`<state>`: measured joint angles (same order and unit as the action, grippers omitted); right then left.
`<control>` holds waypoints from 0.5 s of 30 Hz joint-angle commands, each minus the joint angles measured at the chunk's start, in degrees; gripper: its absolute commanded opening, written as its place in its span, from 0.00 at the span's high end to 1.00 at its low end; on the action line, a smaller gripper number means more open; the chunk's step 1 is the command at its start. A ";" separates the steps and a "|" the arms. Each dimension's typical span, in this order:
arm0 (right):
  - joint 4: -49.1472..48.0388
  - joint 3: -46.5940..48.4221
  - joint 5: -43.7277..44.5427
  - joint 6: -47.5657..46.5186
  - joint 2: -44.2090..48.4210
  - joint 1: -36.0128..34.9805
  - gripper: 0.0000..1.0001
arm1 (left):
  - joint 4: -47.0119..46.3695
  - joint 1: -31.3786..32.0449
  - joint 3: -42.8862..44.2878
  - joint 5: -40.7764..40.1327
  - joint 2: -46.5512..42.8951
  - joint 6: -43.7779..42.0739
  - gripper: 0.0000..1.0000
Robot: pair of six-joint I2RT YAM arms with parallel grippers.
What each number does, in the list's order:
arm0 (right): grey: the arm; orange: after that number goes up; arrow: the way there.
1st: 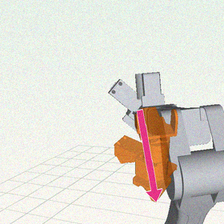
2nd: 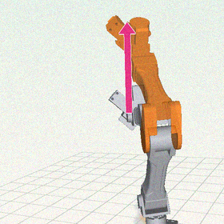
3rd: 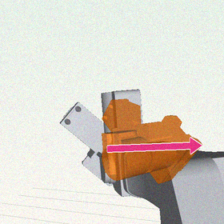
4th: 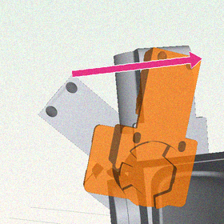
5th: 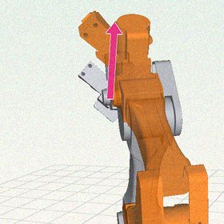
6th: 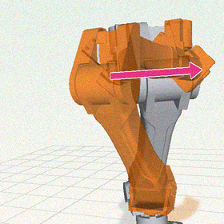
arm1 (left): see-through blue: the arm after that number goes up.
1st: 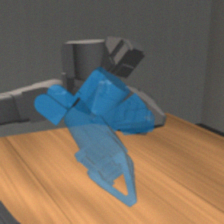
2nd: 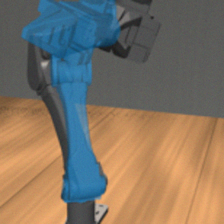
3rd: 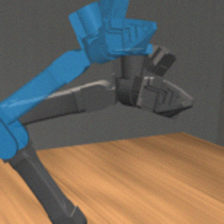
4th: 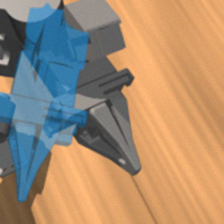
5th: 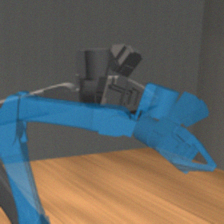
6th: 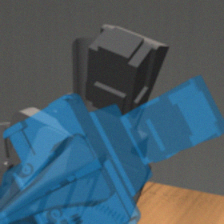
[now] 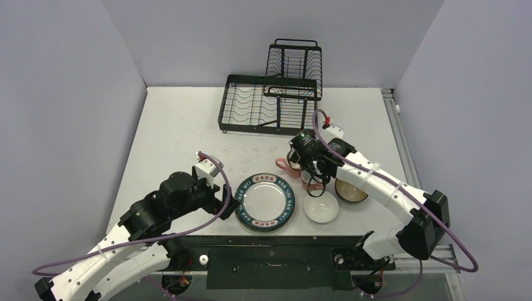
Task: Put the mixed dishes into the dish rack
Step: Pick up the cup at the center of the board.
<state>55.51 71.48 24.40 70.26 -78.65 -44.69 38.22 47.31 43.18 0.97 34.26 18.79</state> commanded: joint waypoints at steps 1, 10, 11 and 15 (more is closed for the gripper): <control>0.20 1.02 1.84 5.42 -3.80 -0.14 0.34 | -3.89 0.20 -0.47 -0.09 -1.82 -1.22 0.04; -1.55 1.63 0.49 4.98 -9.40 1.59 0.39 | -3.94 0.38 -0.82 -0.51 -3.73 -1.36 0.04; -1.39 1.68 0.48 4.93 -10.03 1.69 0.39 | -3.94 0.40 -0.82 -0.51 -3.75 -1.37 0.04; -1.61 0.97 0.21 5.06 -11.06 2.20 0.40 | -3.92 0.33 -0.84 -0.52 -3.56 -1.45 0.04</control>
<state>54.92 71.48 23.99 74.46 -89.12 -43.09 37.01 47.33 42.13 0.73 30.98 18.15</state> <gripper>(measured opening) 0.607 0.964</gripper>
